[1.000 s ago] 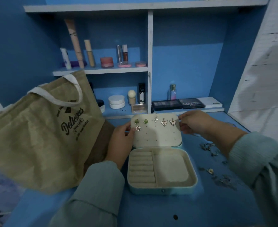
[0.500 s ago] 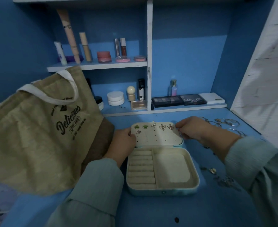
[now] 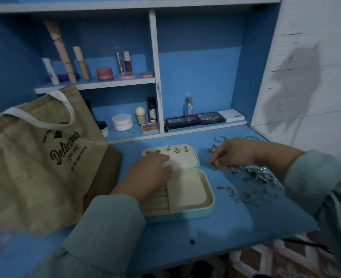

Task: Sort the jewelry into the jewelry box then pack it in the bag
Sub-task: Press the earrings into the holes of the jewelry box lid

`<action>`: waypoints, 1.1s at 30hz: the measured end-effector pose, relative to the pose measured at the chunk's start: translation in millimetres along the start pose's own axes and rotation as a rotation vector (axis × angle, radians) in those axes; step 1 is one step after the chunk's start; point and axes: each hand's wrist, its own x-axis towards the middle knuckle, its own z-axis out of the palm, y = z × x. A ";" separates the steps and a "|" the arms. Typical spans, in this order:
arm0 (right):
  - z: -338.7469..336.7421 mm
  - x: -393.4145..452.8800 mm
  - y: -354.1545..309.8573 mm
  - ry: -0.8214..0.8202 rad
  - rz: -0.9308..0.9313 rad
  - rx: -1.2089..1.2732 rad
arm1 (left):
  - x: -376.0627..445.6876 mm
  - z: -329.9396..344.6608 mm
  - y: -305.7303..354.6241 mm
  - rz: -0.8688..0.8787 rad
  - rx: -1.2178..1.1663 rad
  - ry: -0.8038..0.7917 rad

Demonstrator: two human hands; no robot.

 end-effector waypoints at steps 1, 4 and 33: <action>-1.9 -7.1 3.9 -0.025 0.001 -0.086 | -3.5 -0.4 10.3 0.058 -0.030 -0.001; -4.5 -26.2 14.8 -0.085 0.005 -0.283 | -11.5 4.6 44.5 0.238 -0.048 -0.031; 37.1 -48.9 94.8 0.436 -0.169 -0.177 | 21.2 58.2 98.7 0.286 -0.219 0.057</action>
